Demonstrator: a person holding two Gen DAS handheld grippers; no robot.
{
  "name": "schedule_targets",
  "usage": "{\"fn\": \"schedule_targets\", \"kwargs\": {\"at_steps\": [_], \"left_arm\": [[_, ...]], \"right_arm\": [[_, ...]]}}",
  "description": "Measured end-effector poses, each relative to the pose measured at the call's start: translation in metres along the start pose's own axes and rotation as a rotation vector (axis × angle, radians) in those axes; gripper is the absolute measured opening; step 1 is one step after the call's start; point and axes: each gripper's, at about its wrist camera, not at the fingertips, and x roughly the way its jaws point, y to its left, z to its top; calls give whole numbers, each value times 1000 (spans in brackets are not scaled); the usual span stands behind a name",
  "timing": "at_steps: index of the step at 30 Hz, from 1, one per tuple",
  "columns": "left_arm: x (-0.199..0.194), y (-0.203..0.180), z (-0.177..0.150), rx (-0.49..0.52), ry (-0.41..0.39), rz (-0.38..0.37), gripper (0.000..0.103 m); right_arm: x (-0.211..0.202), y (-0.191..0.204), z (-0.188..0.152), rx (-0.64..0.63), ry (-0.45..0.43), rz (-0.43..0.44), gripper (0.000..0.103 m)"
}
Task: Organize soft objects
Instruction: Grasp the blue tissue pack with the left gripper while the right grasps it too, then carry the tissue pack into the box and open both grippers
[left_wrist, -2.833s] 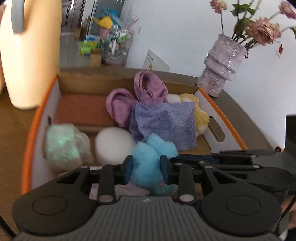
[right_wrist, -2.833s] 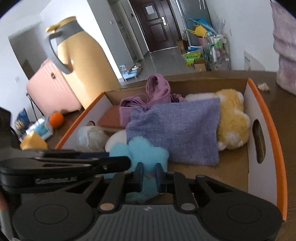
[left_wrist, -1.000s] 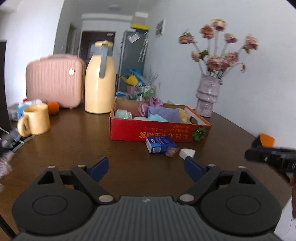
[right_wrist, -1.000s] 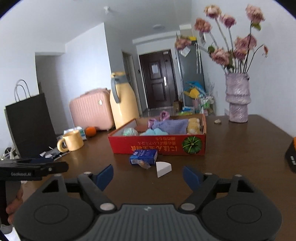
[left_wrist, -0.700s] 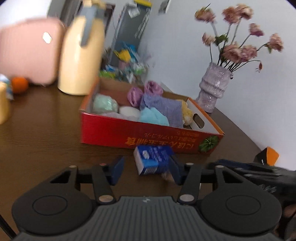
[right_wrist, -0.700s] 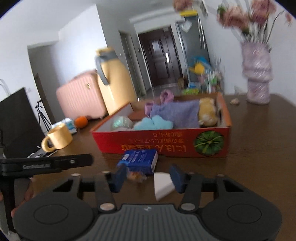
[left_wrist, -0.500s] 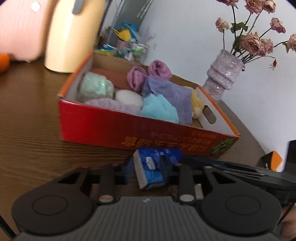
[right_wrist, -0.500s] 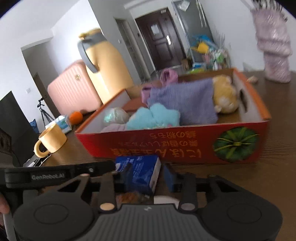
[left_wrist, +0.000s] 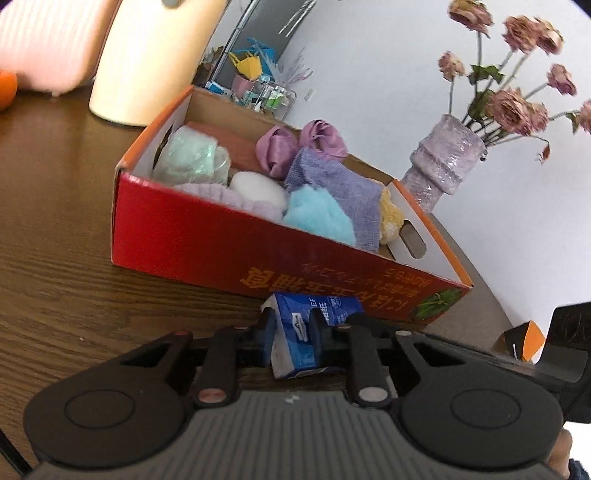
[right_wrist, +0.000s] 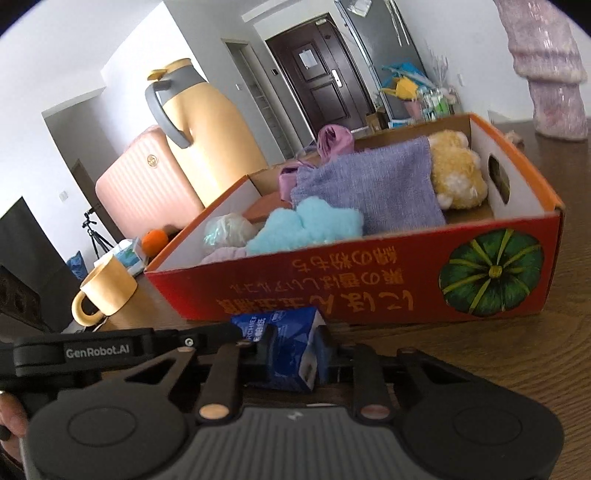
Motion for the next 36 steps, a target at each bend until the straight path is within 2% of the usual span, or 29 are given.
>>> {"fn": "schedule_targets", "kwargs": {"at_steps": [3,6,8,12,14,18,21,29,33,36], "left_arm": [[-15,-13,0,24,-1,5,20],[-52,-32,-9,62,-49,-20,20],[-75,-39,-19,57,-46,-44,20],[-119,-55,-53,78,-66,-85,20],[-138,-59,-76,55,-59,-110,20],[-157,-67,-112,41,-16,-113,20],[-166,-75,-126,60,1,-115,20],[-183,-91,-136,93,-26,-118,20],[-181,-95,-127,103,-45,-127,20],[-169,-99,-104,104,-57,-140,20]], "right_arm": [[-22,14,-1,-21,-37,-23,19],[-62,32,-10,-48,-74,-8,18],[-91,43,-19,-62,-90,5,16],[-144,59,-53,-68,-105,11,16],[-164,63,-74,-52,-99,9,16],[-195,67,-108,-19,-81,14,15],[-209,70,-119,-23,-89,-4,15],[-231,73,-126,-16,-135,8,15],[-229,69,-112,-22,-161,8,15],[-220,65,-85,-52,-188,-9,15]]}}
